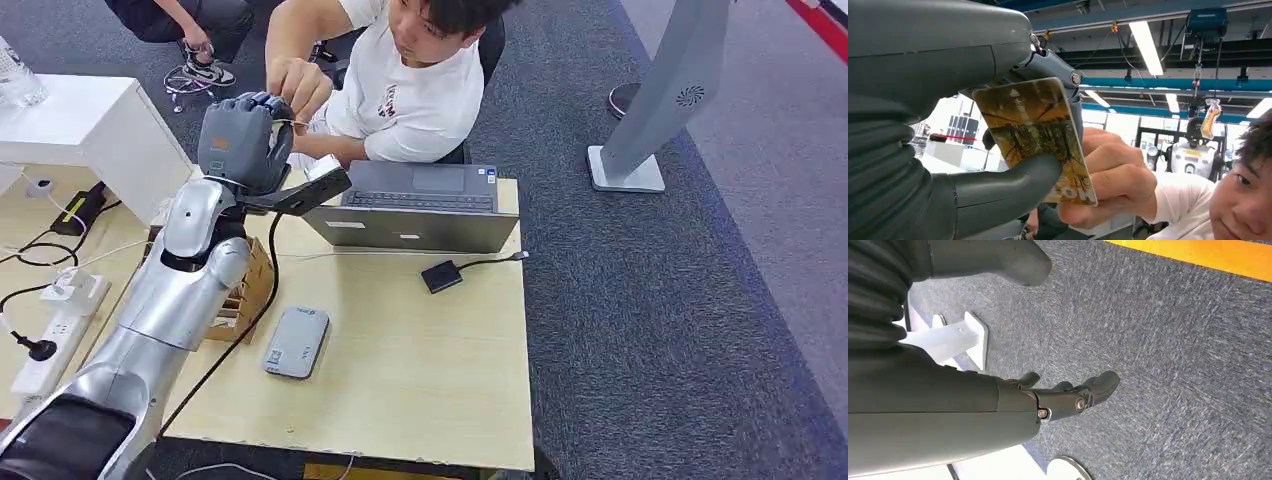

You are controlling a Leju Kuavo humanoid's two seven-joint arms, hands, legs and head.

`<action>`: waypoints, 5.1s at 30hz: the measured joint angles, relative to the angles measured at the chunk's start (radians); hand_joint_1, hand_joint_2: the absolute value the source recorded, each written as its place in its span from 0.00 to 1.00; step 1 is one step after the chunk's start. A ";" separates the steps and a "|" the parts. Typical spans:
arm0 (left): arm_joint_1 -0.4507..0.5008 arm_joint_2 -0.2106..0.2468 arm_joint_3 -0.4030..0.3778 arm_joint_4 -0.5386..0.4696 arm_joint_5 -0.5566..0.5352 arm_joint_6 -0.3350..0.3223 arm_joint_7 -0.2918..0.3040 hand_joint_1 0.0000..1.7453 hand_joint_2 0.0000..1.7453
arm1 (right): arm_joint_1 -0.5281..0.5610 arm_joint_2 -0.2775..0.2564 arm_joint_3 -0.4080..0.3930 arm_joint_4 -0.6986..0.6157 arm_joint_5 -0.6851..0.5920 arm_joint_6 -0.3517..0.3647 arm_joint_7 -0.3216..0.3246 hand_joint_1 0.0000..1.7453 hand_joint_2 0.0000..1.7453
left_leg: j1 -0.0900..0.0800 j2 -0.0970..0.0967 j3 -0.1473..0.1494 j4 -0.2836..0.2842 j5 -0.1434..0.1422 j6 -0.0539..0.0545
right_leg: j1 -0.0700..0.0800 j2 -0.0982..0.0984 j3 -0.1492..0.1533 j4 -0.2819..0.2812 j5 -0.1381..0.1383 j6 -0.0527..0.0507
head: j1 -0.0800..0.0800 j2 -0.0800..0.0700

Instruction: Pass the card to the sensor for recognition and then transmit it.

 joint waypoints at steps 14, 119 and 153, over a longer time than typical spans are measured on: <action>-0.005 -0.002 -0.011 0.009 0.018 -0.007 -0.007 1.00 1.00 | 0.000 -0.006 0.010 0.000 0.015 0.009 0.000 0.00 1.00 | 0.000 0.000 0.000 0.000 0.000 0.000 | 0.000 0.000 0.000 0.000 0.000 0.000 | 0.000 0.000; 0.610 0.164 -0.090 -0.261 0.003 -0.129 0.003 1.00 1.00 | 0.082 -0.038 0.051 0.000 0.078 0.034 -0.024 0.00 1.00 | 0.001 0.001 -0.001 0.000 -0.001 -0.001 | 0.000 0.001 -0.001 0.000 -0.001 -0.001 | 0.000 0.000; 0.593 0.148 -0.068 -0.158 0.000 -0.158 0.005 1.00 1.00 | 0.080 -0.038 0.074 -0.001 0.105 0.049 -0.016 0.00 1.00 | 0.001 0.000 0.000 0.000 -0.001 -0.001 | 0.000 0.000 0.000 0.000 -0.001 -0.001 | 0.000 0.000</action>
